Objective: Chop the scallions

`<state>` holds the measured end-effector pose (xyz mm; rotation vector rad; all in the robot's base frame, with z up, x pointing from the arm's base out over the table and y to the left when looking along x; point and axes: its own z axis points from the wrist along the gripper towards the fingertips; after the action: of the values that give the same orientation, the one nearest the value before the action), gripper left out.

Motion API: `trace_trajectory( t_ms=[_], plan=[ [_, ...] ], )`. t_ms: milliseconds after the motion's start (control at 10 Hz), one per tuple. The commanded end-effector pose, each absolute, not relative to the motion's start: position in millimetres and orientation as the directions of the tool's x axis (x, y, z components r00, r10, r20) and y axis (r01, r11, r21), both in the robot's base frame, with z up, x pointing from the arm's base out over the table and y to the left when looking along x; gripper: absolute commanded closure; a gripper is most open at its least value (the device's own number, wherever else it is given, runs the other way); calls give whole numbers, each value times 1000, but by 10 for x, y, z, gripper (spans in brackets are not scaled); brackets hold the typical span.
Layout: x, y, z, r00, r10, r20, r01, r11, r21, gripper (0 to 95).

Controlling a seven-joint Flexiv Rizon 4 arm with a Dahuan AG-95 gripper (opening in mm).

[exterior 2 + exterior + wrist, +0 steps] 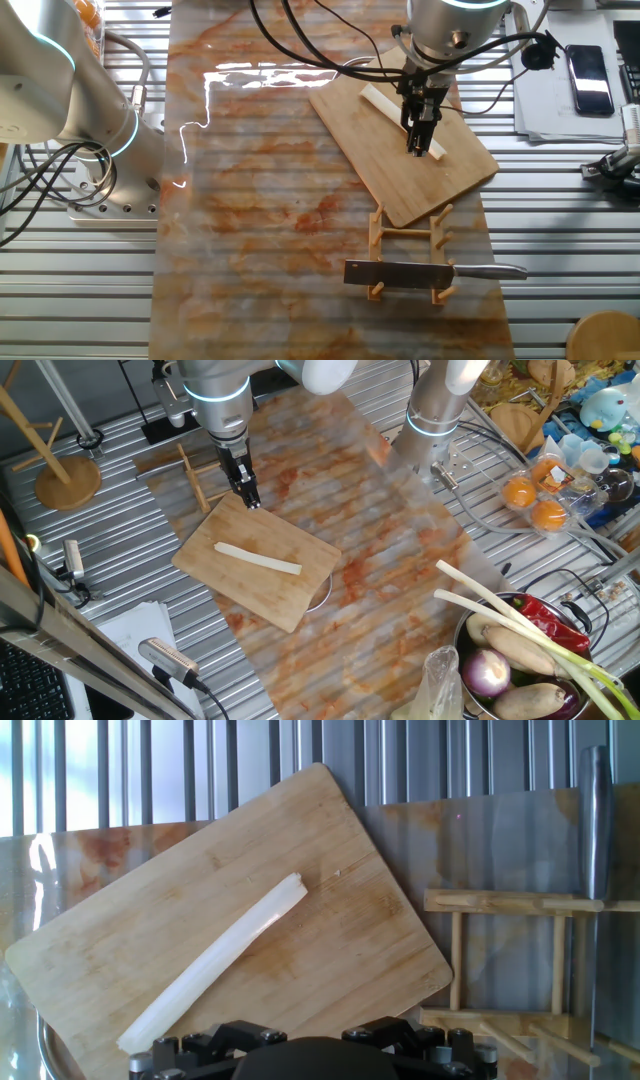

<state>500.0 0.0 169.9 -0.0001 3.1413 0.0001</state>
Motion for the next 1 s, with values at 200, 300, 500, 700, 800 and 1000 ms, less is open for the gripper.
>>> trace_trajectory(
  t_ms=[200,300,500,700,800,1000],
  plan=[
    [5003,-2,1694,-989,-138,-53,-139,990,16,950],
    [5006,-5,1688,-989,-138,-53,-139,990,16,950],
    [5013,-3,1673,-988,-147,-55,-148,989,16,950],
    [5022,3,1653,-986,-156,-56,-157,987,15,950],
    [5028,2,1637,-985,-166,-53,-167,986,15,950],
    [5051,-15,1592,-980,-190,-51,-191,981,16,950]
  ],
)
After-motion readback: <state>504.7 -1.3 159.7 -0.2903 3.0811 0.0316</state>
